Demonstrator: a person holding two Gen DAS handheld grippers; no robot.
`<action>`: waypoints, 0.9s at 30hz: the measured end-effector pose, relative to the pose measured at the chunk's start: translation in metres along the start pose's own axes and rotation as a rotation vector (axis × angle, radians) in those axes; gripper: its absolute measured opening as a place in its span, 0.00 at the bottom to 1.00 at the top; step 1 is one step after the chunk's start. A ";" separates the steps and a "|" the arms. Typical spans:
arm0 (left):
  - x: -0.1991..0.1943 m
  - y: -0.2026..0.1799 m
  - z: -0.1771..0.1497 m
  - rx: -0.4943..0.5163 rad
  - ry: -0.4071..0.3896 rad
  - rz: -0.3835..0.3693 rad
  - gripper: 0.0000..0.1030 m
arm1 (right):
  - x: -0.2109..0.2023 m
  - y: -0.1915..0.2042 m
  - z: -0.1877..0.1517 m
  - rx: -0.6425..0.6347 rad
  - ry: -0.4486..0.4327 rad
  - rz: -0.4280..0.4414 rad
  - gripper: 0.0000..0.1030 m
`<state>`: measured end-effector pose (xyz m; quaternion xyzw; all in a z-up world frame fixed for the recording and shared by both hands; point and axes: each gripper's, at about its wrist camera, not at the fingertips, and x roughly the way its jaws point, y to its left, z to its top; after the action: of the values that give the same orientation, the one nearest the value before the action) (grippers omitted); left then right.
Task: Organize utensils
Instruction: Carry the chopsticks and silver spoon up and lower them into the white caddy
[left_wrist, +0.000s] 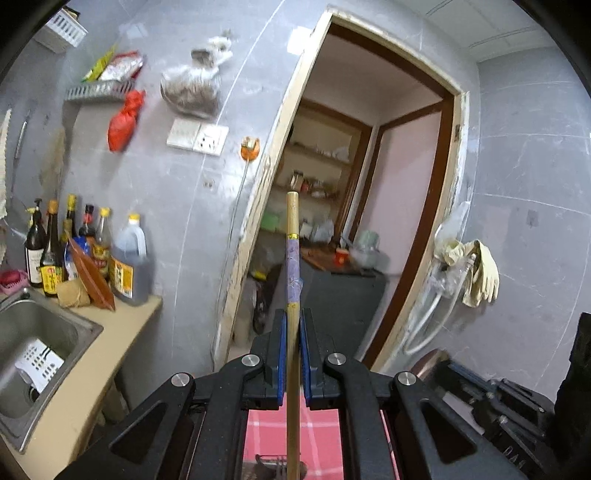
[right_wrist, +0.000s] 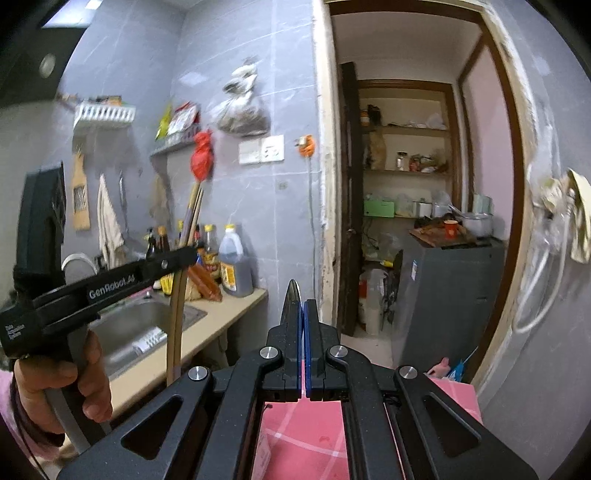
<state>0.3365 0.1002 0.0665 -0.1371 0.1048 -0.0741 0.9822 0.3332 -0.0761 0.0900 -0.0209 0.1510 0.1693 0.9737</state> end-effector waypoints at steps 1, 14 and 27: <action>-0.001 0.001 -0.003 0.006 -0.016 0.006 0.07 | 0.002 0.004 -0.003 -0.012 0.004 0.003 0.02; 0.010 0.026 -0.049 -0.045 0.014 0.042 0.07 | 0.022 0.028 -0.047 -0.073 0.099 0.008 0.02; 0.005 0.031 -0.070 -0.050 0.053 0.020 0.07 | 0.026 0.028 -0.071 -0.045 0.138 0.023 0.02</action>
<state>0.3295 0.1112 -0.0091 -0.1584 0.1339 -0.0652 0.9761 0.3270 -0.0474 0.0144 -0.0527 0.2143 0.1819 0.9582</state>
